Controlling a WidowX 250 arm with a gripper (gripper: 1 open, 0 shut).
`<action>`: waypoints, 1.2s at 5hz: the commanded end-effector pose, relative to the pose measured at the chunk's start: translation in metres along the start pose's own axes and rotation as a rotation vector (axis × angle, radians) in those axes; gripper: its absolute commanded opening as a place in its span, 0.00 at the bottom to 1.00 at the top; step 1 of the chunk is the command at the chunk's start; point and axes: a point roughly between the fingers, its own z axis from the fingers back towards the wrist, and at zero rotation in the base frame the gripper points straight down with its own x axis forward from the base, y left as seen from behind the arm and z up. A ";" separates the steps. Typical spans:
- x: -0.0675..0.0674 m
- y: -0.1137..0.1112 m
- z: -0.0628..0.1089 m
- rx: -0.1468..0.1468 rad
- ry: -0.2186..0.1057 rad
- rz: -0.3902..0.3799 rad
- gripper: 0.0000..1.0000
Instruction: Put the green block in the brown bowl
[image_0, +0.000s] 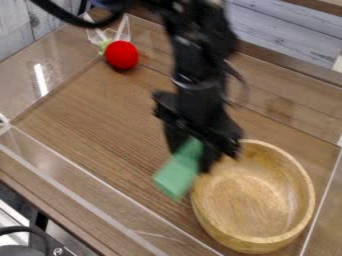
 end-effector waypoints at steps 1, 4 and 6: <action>0.007 -0.029 0.006 -0.009 -0.063 0.000 0.00; 0.009 -0.029 0.018 0.008 -0.130 -0.059 0.00; 0.010 -0.025 0.020 0.008 -0.145 -0.054 0.00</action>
